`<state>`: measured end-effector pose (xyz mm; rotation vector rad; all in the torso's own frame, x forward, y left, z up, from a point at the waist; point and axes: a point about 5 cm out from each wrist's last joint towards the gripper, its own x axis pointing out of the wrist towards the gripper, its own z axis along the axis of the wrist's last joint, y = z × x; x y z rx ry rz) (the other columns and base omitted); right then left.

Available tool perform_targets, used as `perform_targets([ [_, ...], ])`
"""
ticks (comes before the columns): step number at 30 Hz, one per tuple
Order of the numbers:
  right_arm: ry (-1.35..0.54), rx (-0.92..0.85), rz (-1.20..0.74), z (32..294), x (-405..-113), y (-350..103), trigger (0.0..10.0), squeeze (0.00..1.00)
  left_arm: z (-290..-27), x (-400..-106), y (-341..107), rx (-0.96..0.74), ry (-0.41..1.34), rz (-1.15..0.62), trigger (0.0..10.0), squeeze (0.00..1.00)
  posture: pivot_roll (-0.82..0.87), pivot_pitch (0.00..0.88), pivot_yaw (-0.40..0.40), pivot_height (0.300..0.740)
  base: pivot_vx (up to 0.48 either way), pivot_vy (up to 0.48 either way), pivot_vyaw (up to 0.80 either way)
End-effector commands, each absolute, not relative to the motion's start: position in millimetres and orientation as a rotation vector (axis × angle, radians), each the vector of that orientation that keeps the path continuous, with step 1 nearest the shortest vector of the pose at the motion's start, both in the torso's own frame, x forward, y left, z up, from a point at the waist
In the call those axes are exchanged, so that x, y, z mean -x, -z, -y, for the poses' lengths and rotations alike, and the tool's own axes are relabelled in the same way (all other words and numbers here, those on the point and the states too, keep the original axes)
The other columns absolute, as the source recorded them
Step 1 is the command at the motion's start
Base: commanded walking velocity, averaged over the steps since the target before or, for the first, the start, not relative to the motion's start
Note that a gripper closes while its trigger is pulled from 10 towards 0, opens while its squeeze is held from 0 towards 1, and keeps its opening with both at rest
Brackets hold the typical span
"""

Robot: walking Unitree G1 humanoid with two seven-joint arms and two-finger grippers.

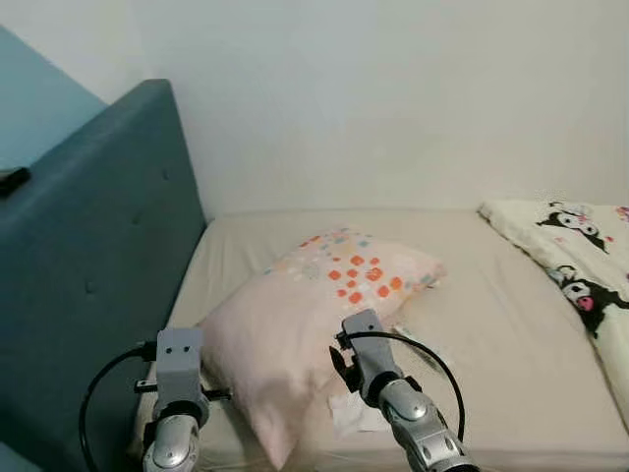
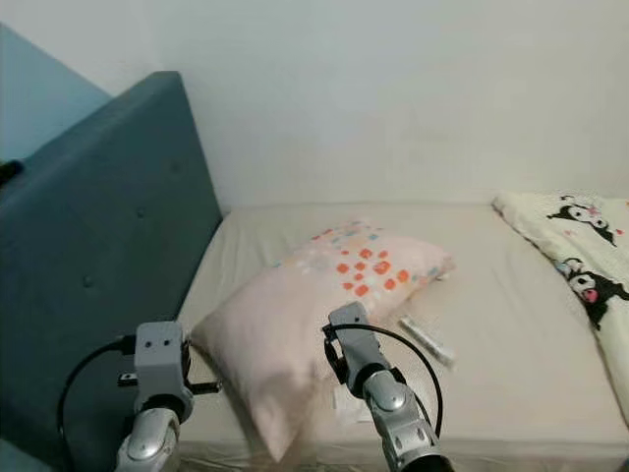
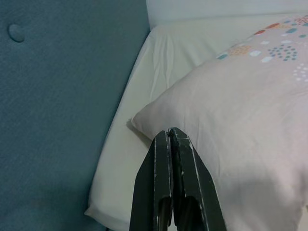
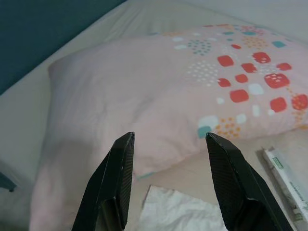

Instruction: Clean up the room

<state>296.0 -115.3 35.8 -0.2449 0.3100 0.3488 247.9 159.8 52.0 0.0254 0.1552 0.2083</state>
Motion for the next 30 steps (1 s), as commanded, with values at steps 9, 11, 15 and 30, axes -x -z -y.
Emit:
perform_targets([
  [9,-0.304,0.246,-0.346,124,-300,-34,10.0,0.00,-143,-244,-55,0.039,-0.059,-0.133,10.0,0.00,-0.03,0.002,0.010,0.720,0.000,0.000,0.00],
  [11,-0.303,0.247,-0.348,124,-300,-34,10.0,0.00,-140,-244,-56,0.035,-0.040,-0.129,10.0,0.00,-0.03,0.002,0.010,0.710,0.000,0.000,0.00],
  [15,-0.300,0.248,-0.349,125,-300,-34,10.0,0.00,-139,-245,-57,0.034,-0.025,-0.124,10.0,0.00,-0.03,0.002,0.012,0.700,0.000,0.000,0.00],
  [30,-0.287,0.255,-0.358,128,-301,-34,10.0,0.00,-135,-245,-61,0.008,0.037,-0.107,10.0,0.00,-0.03,0.005,0.017,0.636,0.000,0.000,0.00],
])
